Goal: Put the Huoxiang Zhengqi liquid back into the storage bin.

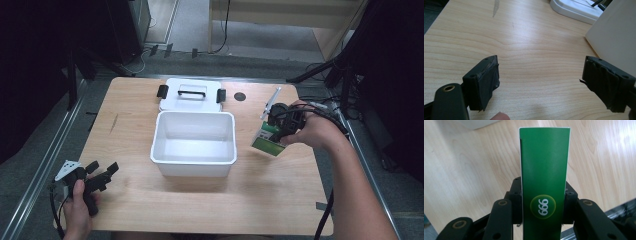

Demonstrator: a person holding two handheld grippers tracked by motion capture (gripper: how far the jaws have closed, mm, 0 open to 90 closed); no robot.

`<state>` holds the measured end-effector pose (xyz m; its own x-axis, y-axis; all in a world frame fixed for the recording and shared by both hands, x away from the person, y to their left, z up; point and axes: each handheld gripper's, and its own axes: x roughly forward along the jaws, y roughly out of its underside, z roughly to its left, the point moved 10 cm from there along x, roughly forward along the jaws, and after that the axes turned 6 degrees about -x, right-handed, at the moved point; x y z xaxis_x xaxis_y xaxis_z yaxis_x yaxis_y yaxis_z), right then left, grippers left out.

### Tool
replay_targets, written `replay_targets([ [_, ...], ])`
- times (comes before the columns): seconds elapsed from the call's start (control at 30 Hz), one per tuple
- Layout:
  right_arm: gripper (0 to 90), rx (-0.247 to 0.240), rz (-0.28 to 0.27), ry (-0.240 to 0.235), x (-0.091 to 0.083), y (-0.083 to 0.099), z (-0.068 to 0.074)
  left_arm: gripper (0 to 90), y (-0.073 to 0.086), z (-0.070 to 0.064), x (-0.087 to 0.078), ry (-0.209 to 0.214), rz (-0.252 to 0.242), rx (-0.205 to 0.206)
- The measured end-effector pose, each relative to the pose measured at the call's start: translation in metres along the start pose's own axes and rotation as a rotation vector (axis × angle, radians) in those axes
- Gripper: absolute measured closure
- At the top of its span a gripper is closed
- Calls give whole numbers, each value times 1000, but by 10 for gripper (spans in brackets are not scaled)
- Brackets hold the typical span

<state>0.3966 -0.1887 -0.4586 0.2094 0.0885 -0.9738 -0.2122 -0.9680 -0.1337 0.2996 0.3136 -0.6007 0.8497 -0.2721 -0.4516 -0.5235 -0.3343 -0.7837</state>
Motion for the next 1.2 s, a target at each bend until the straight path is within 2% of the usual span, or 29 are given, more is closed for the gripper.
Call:
replay_targets([
  [0.1, 642, -68, -4, 5, -6, -4, 3, 148, 0, 0, 0, 1, -1, -3],
  [0.23, 642, -120, -2, 30, -17, -9, 2, 148, 0, 0, 0, 3, 1, -4],
  [0.43, 640, -154, -23, 45, -38, -20, 2, 148, 0, 0, 0, 2, 1, -4],
  [0.67, 640, -182, -19, 69, -58, -33, 1, 148, 0, 0, 0, 1, -1, -2],
  [1.2, 639, -241, -58, 94, -81, -70, -1, 148, 0, 0, 0, -2, -2, -2],
])
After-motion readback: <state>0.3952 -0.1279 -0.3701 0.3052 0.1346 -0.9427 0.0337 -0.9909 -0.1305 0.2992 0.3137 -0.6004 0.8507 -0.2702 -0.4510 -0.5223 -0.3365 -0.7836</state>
